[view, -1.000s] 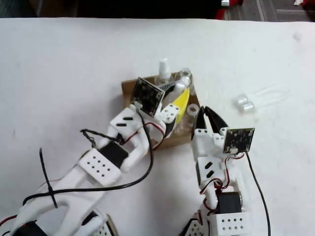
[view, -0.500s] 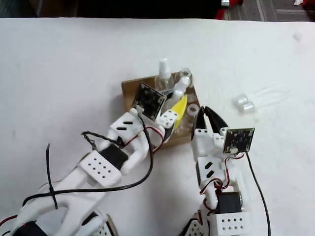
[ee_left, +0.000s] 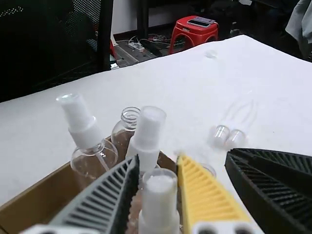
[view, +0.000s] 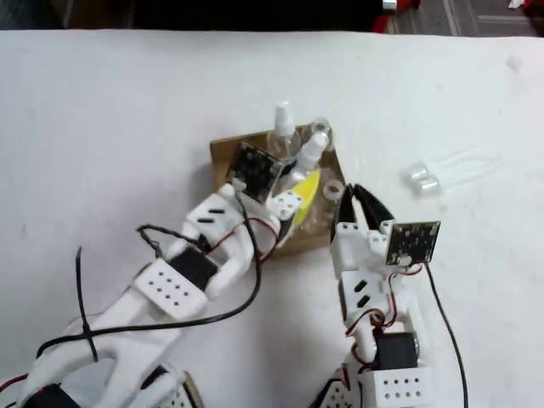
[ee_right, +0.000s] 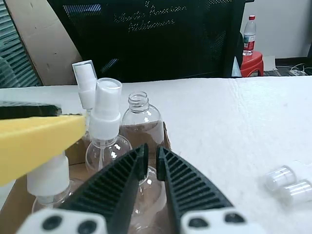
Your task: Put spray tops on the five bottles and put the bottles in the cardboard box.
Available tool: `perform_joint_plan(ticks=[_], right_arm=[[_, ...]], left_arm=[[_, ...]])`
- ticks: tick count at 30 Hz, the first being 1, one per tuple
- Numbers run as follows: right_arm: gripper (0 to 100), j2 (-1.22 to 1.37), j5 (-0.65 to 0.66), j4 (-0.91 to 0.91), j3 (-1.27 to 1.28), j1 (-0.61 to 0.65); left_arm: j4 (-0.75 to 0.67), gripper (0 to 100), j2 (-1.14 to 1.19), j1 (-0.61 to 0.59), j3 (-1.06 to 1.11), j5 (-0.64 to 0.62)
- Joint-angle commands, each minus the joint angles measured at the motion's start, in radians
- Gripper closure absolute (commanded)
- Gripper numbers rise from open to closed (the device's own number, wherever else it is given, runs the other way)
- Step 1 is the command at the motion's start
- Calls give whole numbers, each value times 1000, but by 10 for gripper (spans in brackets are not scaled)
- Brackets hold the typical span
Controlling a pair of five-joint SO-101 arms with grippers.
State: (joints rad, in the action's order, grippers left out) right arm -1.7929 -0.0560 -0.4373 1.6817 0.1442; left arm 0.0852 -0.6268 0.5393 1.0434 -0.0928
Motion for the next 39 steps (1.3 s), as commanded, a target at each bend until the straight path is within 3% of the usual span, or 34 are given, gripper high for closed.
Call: perform_joint_plan(ticks=[1,9,21,29,35,39], right_arm=[[981,-7,12,-4,8,-13],[981,-7,12,-4,8,-13],[981,-7,12,-4,8,-13],[981,-7,12,-4,8,-7],[981,-7,12,-5,8,-7],[981,-7,12,-5,8,-7]], left_arm=[[2,876,-8,-30,-11,5],[12,872,-18,-27,-9,8],[351,808,-458,-31,-5,8],[373,810,-522,-211,-11,2],[376,972,-524,-245,-35,8],[379,971,-524,-268,-41,5]])
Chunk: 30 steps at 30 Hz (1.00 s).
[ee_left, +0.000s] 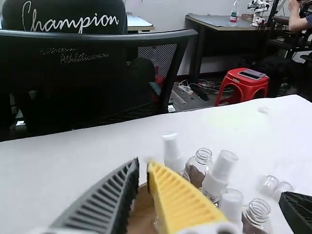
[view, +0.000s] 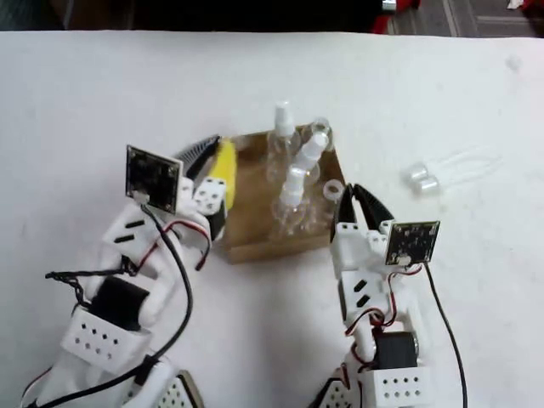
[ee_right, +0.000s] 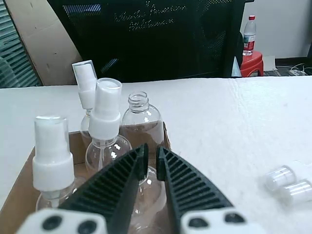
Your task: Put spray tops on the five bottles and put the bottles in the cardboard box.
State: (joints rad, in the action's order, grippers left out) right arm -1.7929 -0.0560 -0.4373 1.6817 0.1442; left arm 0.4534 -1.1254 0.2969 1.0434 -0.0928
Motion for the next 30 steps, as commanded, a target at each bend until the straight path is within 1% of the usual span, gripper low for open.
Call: perform_joint_plan(ticks=[1,11,12,14,17,20,22,27,30], right_arm=[[981,-7,12,-5,8,-7],[981,-10,12,19,8,-21],[981,-10,12,41,8,-39],[981,-10,8,97,8,-114],[980,-8,3,142,8,-229],[980,-8,3,147,8,-271],[980,-8,3,147,8,-286],[977,-10,12,147,6,-289],[941,-8,28,148,-20,-286]], left_arm=[[11,978,-25,-24,-41,5],[-6,974,-25,-28,-2,12],[-26,973,-25,-33,8,12],[-87,973,-25,-64,38,12],[-239,973,-25,-136,114,12],[-400,973,-25,-179,189,11],[-460,973,-25,-188,218,11],[-471,973,-21,-177,233,11],[-474,972,-22,-183,235,11]])
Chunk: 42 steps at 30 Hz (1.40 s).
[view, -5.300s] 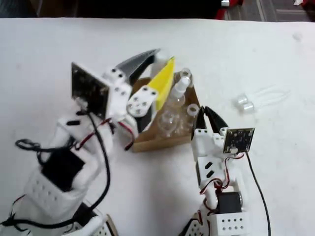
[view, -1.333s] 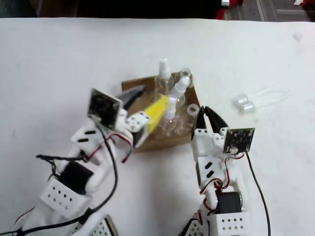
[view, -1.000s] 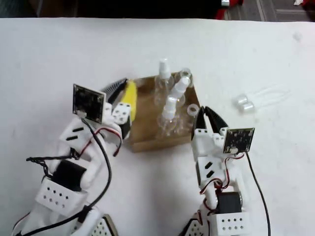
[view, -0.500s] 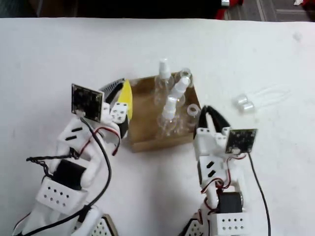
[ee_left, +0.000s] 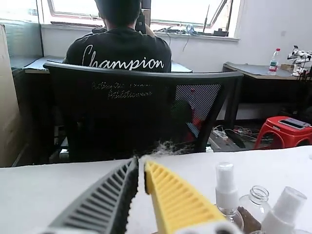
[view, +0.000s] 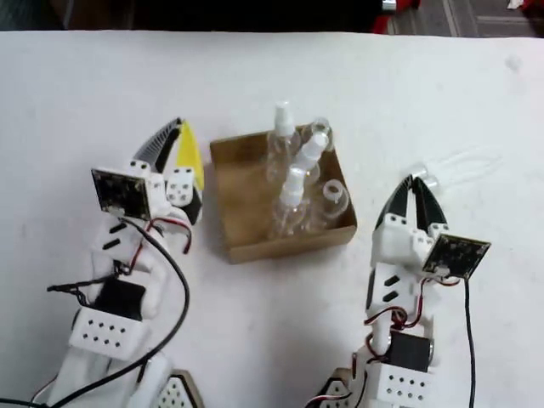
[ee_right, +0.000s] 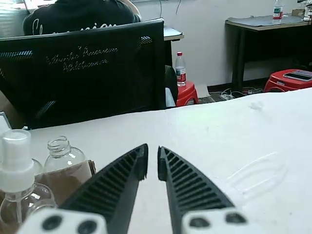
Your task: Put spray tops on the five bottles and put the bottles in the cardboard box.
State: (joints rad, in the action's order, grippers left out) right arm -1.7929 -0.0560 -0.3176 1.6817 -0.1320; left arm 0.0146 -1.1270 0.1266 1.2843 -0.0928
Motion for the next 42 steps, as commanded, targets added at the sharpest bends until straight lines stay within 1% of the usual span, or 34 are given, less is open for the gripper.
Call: perform_joint_plan(ticks=[1,4,6,9,10,12,14,17,18,21,26,28,31,35,37,39,42], right_arm=[[935,-8,61,24,-35,-4],[936,-7,196,19,-95,45],[936,-5,265,18,-144,48],[936,25,325,-54,-256,24],[936,54,328,-88,-307,12],[936,145,333,-168,-431,-16],[936,277,333,-246,-586,-48],[936,526,338,-355,-838,-117],[936,610,361,-392,-919,-136],[936,865,497,-495,-1123,-156],[935,1221,830,-659,-1333,-168],[933,1334,902,-700,-1399,-186],[932,1497,965,-730,-1504,-203],[930,1704,1049,-739,-1654,-200],[901,1788,1053,-769,-1735,-197],[849,1856,1053,-822,-1814,-189],[805,1937,1046,-877,-1896,-166]], left_arm=[[-34,972,-24,-15,-6,11],[-32,972,-19,-15,-5,11],[-32,974,-18,-16,-5,28],[-32,976,-16,-10,-6,107],[-31,976,-16,-8,-8,106],[-20,976,-15,-8,-12,89],[28,976,-10,-8,-40,78],[129,976,70,-12,-135,72],[150,976,116,-15,-170,72],[166,976,288,-27,-262,72],[166,976,555,-42,-405,72],[166,976,624,-44,-443,72],[166,976,682,-44,-476,72],[158,976,694,-58,-483,72],[118,976,697,-77,-476,72],[84,976,702,-99,-474,72],[80,976,702,-101,-473,72]])
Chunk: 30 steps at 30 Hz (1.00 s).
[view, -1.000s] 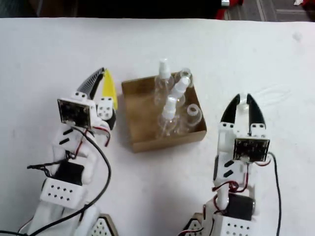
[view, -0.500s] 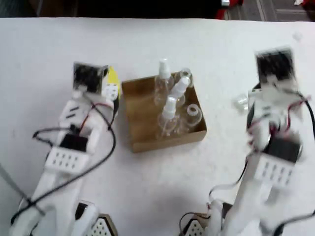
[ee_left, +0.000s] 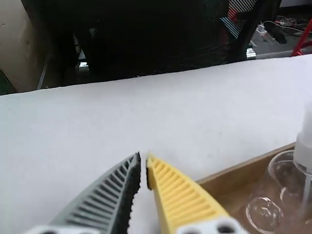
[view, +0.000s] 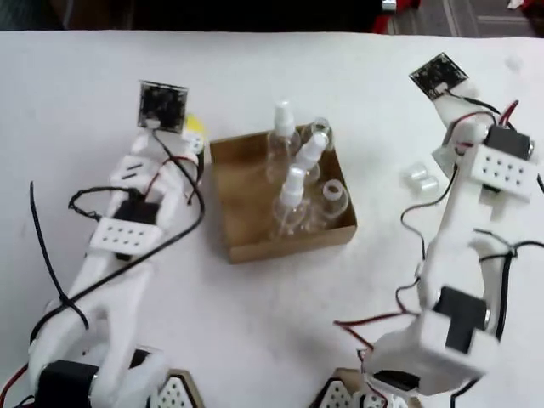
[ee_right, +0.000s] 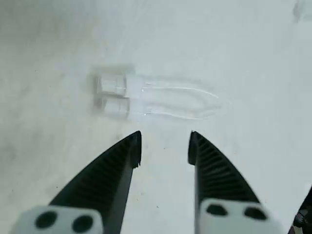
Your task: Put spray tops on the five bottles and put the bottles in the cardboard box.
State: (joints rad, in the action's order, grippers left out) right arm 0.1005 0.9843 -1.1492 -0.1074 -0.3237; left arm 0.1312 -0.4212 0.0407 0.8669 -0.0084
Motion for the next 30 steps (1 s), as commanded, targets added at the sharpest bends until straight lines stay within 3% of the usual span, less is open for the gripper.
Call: perform_joint_plan(ticks=[1,3,5,9,14,22,30], right_arm=[[806,67,6,-62,-117,42],[859,108,5,-110,-117,85],[985,148,3,-177,-117,133],[954,232,-97,-311,-115,185],[983,303,-215,-317,-117,176],[982,344,-540,-325,-114,177],[982,340,-631,-358,-64,243]], left_arm=[[-37,976,-2,-12,-55,-12],[-38,976,-2,-10,-55,-12],[-40,976,-2,-16,-55,-12],[-40,976,-2,-18,-55,-12],[-40,976,-2,-15,-55,-12],[-41,976,-2,-12,-55,-12],[-41,976,-1,-8,-55,-12]])
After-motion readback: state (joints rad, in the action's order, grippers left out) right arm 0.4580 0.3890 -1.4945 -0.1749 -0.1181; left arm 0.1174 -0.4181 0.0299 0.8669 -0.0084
